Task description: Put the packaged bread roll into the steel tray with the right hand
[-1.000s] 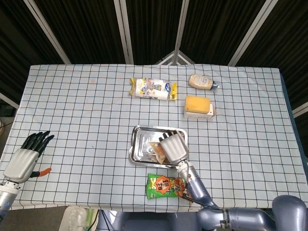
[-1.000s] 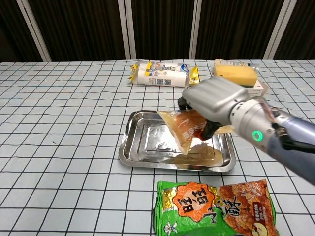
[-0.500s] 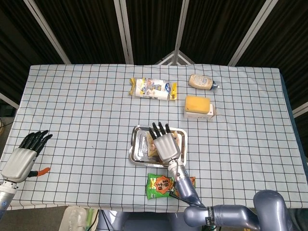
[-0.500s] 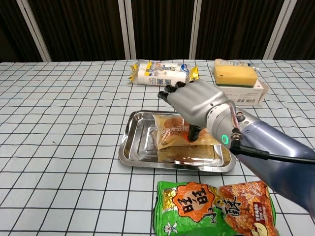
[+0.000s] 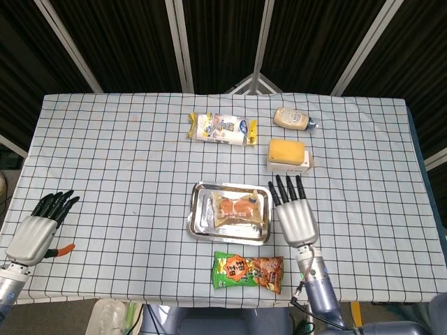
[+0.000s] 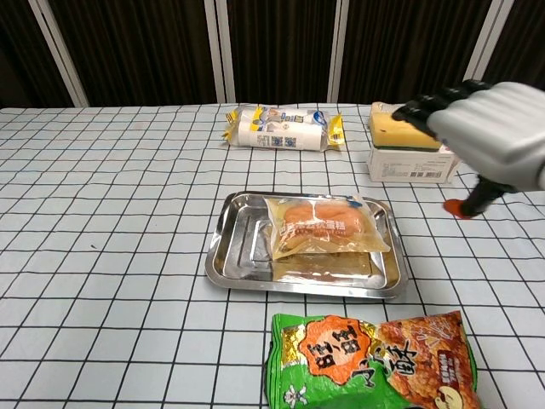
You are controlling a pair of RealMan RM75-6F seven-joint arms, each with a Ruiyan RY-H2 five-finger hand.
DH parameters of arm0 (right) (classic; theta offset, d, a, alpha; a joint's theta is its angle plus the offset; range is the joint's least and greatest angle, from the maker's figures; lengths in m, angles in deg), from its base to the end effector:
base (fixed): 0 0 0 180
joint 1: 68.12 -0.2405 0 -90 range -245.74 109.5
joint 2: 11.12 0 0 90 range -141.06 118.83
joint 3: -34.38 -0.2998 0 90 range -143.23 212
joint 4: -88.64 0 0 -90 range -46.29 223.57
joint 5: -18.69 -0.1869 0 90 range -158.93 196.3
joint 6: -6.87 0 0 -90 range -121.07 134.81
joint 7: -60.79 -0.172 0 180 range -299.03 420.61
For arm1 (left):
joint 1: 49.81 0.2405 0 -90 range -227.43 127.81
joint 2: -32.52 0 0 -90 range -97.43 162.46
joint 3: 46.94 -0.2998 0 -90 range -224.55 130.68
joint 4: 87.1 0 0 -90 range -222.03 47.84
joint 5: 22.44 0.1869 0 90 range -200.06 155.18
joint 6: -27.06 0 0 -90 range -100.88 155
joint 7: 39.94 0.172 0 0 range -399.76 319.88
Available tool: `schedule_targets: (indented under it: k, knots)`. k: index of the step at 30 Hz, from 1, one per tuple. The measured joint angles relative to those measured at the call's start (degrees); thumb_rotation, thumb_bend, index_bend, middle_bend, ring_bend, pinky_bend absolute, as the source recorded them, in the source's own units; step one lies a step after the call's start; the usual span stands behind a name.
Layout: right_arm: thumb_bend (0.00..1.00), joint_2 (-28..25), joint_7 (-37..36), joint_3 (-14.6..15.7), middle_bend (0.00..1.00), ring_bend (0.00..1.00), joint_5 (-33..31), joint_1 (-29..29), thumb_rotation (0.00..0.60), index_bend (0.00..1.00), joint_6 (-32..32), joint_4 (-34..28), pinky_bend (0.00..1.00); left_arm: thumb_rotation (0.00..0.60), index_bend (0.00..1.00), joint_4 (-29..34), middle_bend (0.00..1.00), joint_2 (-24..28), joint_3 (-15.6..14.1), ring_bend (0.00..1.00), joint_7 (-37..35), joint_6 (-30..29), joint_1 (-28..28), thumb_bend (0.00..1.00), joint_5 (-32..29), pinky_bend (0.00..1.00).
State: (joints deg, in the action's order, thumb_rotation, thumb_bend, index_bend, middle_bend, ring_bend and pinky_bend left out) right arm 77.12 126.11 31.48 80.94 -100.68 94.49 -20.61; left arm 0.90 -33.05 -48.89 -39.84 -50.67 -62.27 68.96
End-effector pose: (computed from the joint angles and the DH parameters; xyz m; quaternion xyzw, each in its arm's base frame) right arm -0.1801 -0.3078 0.0485 0.7187 -0.2252 0.2702 0.5998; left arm -0.3277 0.2366 0.1575 -0.6946 -0.3647 -0.3560 0.5077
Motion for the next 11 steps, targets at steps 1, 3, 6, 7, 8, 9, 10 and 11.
schedule_targets:
  k: [1,3,6,7,8,9,10,11]
  knots:
    - [0.32,-1.06,-2.55,1.04,0.00,0.00,1.34,1.12,0.600,0.00,0.61,0.23,0.00,0.600,0.00,0.03,0.00,-0.09,-0.05,0.00,0.26,0.05,-0.01,0.06,0.07,0.00]
    - [0.32,-3.47,-9.52,3.46,0.00,0.00,4.46,3.94,0.600,0.00,2.25,1.58,0.00,0.600,0.00,0.13,0.00,-0.34,-0.14,0.00,0.94,0.12,-0.03,0.06,0.19,0.00]
    - [0.32,-6.31,-21.33,6.50,0.00,0.00,8.46,8.41,0.600,0.00,5.11,5.57,0.00,0.600,0.00,0.29,0.00,-0.81,-0.24,0.00,2.19,0.21,-0.01,0.06,0.26,0.00]
    - [0.32,-7.07,-25.10,7.28,0.00,0.00,9.45,9.81,0.600,0.00,5.97,7.15,0.00,0.600,0.00,0.39,0.00,-0.97,-0.28,0.00,2.60,0.32,-0.02,0.06,0.27,0.00]
    - [0.32,-7.88,-28.84,8.05,0.00,0.00,10.41,11.22,0.600,0.00,6.75,8.84,0.00,0.600,0.00,0.52,0.00,-1.14,-0.32,0.00,3.00,0.43,-0.05,0.06,0.30,0.00]
    - [0.32,-9.01,-33.63,8.97,0.00,0.00,11.69,13.14,0.600,0.00,7.83,11.13,0.00,0.600,0.00,0.66,0.00,-1.35,-0.41,0.00,3.52,0.58,-0.09,0.06,0.37,0.00]
    - [0.32,-9.86,-36.95,9.57,0.00,0.00,12.72,14.63,0.600,0.00,8.78,12.88,0.00,0.600,0.00,0.76,0.00,-1.48,-0.47,0.00,3.92,0.69,-0.11,0.06,0.42,0.00]
    - [0.32,-10.71,-39.94,10.10,0.00,0.00,13.84,16.21,0.600,0.00,9.83,14.65,0.00,0.600,0.00,0.89,0.00,-1.61,-0.56,0.00,4.32,0.80,-0.14,0.06,0.51,0.00]
